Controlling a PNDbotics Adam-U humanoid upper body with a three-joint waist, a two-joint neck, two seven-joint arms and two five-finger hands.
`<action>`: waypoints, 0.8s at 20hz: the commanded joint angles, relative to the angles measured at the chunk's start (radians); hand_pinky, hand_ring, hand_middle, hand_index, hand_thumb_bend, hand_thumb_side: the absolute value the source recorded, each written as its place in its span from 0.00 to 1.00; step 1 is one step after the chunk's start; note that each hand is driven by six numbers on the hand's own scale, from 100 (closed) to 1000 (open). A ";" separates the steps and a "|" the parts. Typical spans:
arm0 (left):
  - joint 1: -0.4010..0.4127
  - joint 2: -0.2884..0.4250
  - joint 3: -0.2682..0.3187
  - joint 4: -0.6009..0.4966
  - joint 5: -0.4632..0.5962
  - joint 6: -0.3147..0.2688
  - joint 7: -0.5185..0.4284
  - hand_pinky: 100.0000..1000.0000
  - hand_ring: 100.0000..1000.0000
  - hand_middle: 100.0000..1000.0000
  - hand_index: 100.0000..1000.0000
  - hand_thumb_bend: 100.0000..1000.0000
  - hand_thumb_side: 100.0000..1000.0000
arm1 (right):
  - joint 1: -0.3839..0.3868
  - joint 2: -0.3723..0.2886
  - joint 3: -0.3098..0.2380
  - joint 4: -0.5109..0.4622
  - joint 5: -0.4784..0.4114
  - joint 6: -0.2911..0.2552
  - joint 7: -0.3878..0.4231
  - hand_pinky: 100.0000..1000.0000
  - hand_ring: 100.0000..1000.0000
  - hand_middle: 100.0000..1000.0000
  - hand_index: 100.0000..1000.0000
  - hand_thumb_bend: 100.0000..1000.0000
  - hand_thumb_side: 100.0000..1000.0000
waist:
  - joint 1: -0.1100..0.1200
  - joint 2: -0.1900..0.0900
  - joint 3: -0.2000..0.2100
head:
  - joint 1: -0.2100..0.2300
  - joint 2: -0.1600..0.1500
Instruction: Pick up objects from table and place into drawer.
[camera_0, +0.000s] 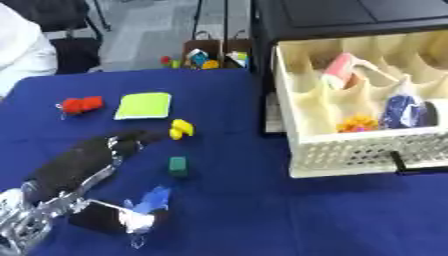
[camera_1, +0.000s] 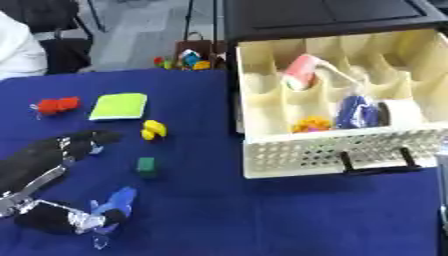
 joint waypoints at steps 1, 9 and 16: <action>0.005 0.060 -0.008 -0.018 0.029 0.045 -0.043 0.73 0.84 0.80 0.99 0.35 0.54 | -0.005 -0.018 0.002 -0.009 -0.009 -0.015 -0.010 0.53 0.59 0.58 0.74 0.00 1.00 | 0.001 -0.023 0.000 | 0.005 -0.001; -0.001 0.095 -0.005 -0.018 0.077 0.169 -0.168 0.72 0.83 0.79 0.99 0.20 0.53 | 0.000 -0.019 0.003 -0.009 -0.010 -0.016 -0.008 0.53 0.59 0.58 0.74 0.00 1.00 | 0.008 -0.027 -0.002 | 0.008 0.002; -0.013 0.134 -0.003 -0.018 0.076 0.205 -0.277 0.73 0.84 0.80 1.00 0.28 0.52 | 0.003 -0.020 0.004 -0.009 -0.011 -0.016 -0.006 0.53 0.59 0.58 0.74 0.00 1.00 | 0.012 -0.029 -0.003 | 0.013 0.005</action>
